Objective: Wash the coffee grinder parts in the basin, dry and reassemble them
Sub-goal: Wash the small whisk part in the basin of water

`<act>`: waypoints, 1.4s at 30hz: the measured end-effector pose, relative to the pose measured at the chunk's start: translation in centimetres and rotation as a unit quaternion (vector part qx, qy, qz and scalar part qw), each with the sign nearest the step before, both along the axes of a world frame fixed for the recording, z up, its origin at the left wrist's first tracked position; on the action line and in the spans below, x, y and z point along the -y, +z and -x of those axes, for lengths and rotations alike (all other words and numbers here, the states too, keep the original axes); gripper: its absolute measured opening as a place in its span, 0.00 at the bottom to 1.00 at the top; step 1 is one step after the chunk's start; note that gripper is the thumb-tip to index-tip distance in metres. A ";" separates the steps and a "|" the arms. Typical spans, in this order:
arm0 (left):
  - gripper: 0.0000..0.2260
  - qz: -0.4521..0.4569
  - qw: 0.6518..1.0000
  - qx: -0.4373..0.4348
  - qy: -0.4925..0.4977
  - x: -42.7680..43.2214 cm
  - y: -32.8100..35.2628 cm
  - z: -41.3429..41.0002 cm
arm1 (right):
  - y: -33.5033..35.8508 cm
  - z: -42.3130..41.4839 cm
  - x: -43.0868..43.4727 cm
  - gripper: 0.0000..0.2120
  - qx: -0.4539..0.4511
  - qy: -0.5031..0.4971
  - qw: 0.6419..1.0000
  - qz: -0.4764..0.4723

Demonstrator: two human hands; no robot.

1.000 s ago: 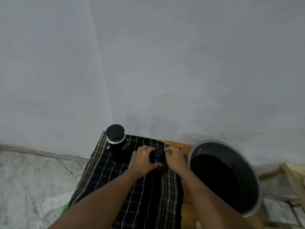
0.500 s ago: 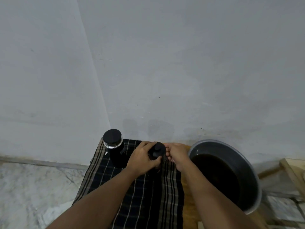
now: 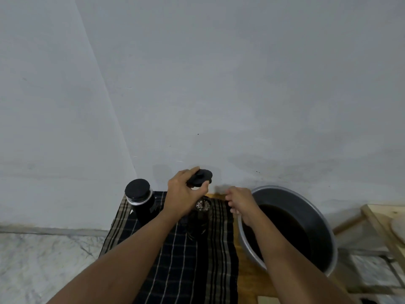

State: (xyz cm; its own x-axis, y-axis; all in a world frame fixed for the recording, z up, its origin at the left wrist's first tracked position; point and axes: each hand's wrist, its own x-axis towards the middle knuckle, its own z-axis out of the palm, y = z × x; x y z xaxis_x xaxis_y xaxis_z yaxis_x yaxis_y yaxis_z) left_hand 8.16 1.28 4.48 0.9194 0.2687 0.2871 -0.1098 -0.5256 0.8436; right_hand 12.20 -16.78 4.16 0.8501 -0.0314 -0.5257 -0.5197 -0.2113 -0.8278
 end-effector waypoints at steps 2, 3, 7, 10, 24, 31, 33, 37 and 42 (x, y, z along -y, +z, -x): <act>0.22 0.059 0.998 0.015 0.009 2.7 0.6 -0.9 | -0.2 0.2 2.5 0.12 -0.031 -0.012 0.999 -0.025; 0.22 0.084 0.996 0.017 0.008 4.4 0.9 -1.2 | -0.3 0.3 4.0 0.14 -0.045 -0.011 0.998 -0.033; 0.22 0.137 0.990 -0.030 -0.024 11.9 0.0 -2.0 | -1.3 -0.1 10.6 0.21 -0.083 -0.051 0.993 -0.062; 0.19 0.084 0.986 -0.121 -0.078 17.6 -2.4 -1.5 | -3.2 0.2 15.7 0.20 -0.090 -0.111 0.989 -0.020; 0.16 0.067 0.862 -0.501 -0.021 26.2 -14.6 -1.5 | -12.3 -0.4 24.0 0.08 -0.080 -0.023 0.986 0.143; 0.23 0.065 0.879 -0.472 0.009 25.4 -14.9 -2.2 | -13.0 -1.8 23.4 0.16 -0.103 -0.097 0.988 0.066; 0.24 0.069 0.881 -0.469 0.016 25.4 -14.8 -2.3 | -12.9 -2.0 23.3 0.14 -0.111 -0.071 0.990 0.046; 0.23 0.083 0.879 -0.468 0.022 25.3 -14.9 -2.2 | -12.8 -2.3 23.1 0.08 -0.098 -0.003 0.994 0.055; 0.23 0.108 0.873 -0.476 0.029 25.2 -15.2 -2.3 | -14.1 -2.6 23.3 0.12 -0.009 0.144 0.963 0.229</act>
